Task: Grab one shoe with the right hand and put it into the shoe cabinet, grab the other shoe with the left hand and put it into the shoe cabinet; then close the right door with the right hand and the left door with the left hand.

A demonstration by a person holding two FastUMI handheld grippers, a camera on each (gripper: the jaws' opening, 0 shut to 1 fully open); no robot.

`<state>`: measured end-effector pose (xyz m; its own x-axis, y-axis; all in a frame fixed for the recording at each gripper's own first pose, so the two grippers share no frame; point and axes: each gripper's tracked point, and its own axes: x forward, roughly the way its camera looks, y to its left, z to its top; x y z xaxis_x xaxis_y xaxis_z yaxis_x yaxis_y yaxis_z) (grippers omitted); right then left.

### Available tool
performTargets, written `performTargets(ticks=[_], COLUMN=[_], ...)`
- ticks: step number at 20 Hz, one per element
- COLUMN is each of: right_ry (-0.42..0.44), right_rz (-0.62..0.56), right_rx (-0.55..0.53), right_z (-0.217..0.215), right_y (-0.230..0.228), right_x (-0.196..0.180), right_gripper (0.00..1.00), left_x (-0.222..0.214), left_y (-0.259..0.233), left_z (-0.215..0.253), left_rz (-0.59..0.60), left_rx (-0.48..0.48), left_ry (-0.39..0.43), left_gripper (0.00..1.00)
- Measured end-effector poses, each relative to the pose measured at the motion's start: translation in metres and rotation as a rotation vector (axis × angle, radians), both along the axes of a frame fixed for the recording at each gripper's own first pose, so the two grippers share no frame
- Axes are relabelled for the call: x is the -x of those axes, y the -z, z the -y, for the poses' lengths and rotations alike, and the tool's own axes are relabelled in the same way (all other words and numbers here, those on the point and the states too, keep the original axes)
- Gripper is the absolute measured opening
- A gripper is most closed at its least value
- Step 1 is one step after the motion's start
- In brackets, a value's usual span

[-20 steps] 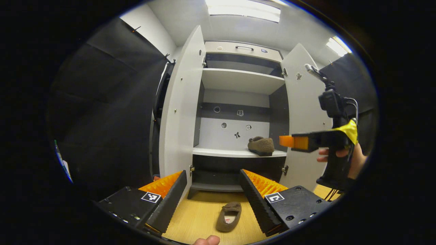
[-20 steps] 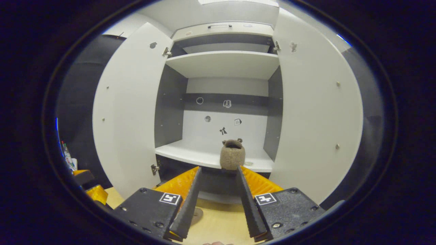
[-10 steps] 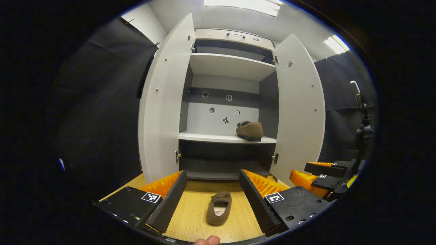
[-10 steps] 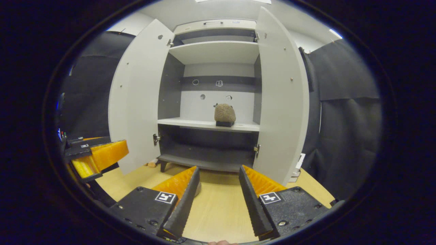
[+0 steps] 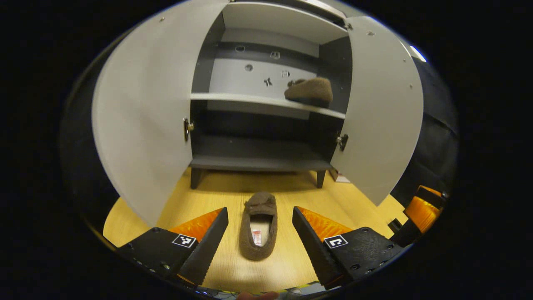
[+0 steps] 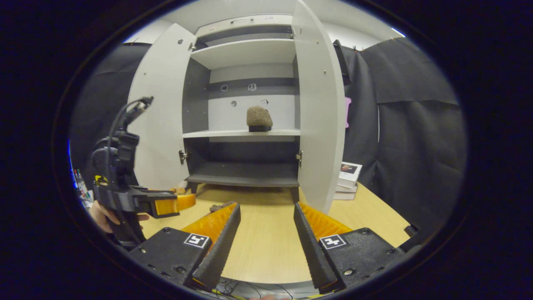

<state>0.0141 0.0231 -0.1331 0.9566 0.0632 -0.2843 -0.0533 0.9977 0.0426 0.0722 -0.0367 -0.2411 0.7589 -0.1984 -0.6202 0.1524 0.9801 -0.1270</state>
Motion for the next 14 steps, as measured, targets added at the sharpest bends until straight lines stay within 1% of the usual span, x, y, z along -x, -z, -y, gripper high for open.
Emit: performTargets(ticks=[1,2,4,5,7,8,9,10,11,12,13,14], right_ry=[0.003,0.006,0.012,0.014,0.02,0.026,0.032,0.036,0.042,0.048,0.053,0.056], right_rz=[-0.008,-0.016,-0.038,-0.046,-0.069,-0.076,-0.083,-0.088,-0.095,-0.1,-0.105,-0.109], right_rx=[0.009,0.016,0.024,0.029,0.047,0.054,0.055,0.054,0.054,0.054,0.056,0.058], right_z=[0.002,0.005,0.008,0.01,0.016,0.019,0.023,0.025,0.028,0.032,0.034,0.037], right_y=[0.003,0.008,0.014,0.016,0.022,0.024,0.025,0.026,0.027,0.03,0.03,0.032], right_x=[0.002,0.004,0.009,0.01,0.011,0.012,0.013,0.013,0.013,0.013,0.013,0.013], right_gripper=[0.82,0.86,0.87,0.82,0.82,0.86,0.83,0.86,0.87,0.82,0.87,0.87], left_x=[-0.002,-0.002,-0.009,-0.014,-0.018,-0.022,-0.025,-0.033,-0.036,-0.034,-0.035,-0.037], left_y=[0.018,0.032,0.064,0.083,0.115,0.12,0.126,0.137,0.144,0.148,0.15,0.149], left_z=[-0.003,-0.008,-0.013,-0.015,-0.007,-0.007,-0.008,-0.013,-0.014,-0.01,-0.008,-0.006], left_rz=[-0.042,-0.081,-0.143,-0.167,-0.212,-0.237,-0.258,-0.273,-0.289,-0.295,-0.287,-0.273], left_rx=[0.008,0.012,-0.003,-0.016,0.001,0.018,0.021,0.023,0.031,0.044,0.066,0.091], left_ry=[-0.014,-0.026,-0.044,-0.051,-0.065,-0.062,-0.063,-0.062,-0.057,-0.055,-0.064,-0.075], left_gripper=[0.96,0.96,0.95,0.95,0.95,0.95,0.95,0.95,0.94,0.92,0.84,0.79])
